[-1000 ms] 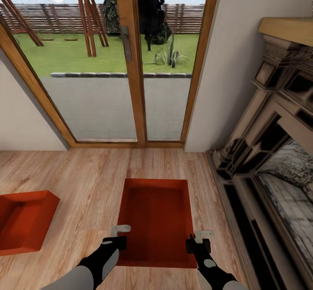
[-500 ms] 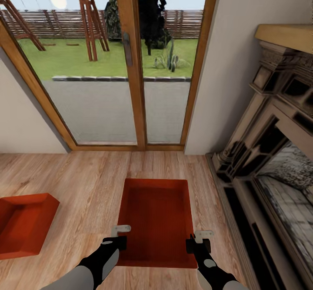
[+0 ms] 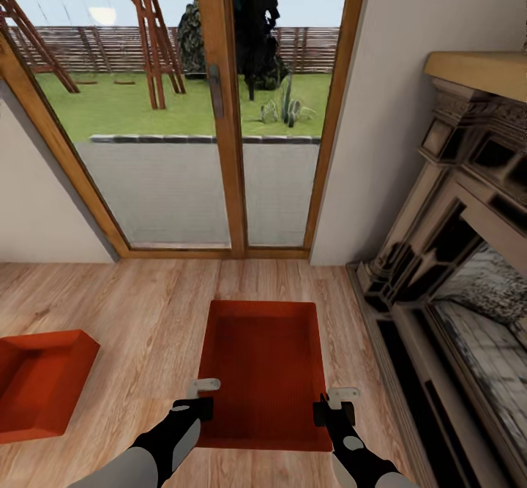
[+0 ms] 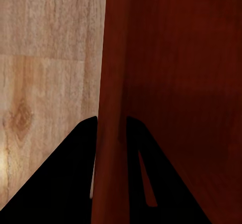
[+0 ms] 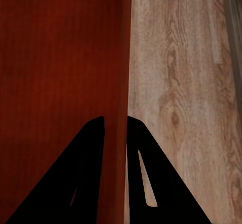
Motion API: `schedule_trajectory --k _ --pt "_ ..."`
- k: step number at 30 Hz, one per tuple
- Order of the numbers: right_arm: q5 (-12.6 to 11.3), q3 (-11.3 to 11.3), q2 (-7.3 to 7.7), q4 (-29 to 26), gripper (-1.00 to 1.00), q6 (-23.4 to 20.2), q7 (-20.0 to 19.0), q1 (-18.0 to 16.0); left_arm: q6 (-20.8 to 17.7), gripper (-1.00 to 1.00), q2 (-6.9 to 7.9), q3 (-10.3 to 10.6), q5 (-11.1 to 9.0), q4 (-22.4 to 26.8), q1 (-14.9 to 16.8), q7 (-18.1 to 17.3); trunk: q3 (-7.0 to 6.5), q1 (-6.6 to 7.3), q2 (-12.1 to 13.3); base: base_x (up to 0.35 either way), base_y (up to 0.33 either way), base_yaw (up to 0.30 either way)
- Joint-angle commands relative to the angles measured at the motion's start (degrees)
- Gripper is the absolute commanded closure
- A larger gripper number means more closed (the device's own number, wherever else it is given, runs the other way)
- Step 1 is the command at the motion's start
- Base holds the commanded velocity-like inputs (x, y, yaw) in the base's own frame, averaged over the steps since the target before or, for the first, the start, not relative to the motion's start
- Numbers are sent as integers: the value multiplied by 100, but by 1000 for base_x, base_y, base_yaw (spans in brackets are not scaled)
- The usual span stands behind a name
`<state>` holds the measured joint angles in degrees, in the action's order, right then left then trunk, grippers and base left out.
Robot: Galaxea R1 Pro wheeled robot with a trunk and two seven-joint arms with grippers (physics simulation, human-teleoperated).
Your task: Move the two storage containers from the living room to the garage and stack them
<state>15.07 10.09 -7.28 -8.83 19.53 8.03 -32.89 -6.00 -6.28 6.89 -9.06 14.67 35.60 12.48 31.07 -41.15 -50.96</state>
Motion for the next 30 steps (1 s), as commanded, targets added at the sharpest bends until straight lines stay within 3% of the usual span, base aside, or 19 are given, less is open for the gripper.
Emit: schedule_trajectory --k 1,30 --pt "67 178 -2 -14 100 25 17 -7 -42 100 39 -4 -7 1 -1 106 -5 -1 -4 0 0 0" --pt "67 178 -2 -14 100 25 15 -7 -42 100 39 -4 -4 1 -2 107 -193 -1 -4 0 0 20"
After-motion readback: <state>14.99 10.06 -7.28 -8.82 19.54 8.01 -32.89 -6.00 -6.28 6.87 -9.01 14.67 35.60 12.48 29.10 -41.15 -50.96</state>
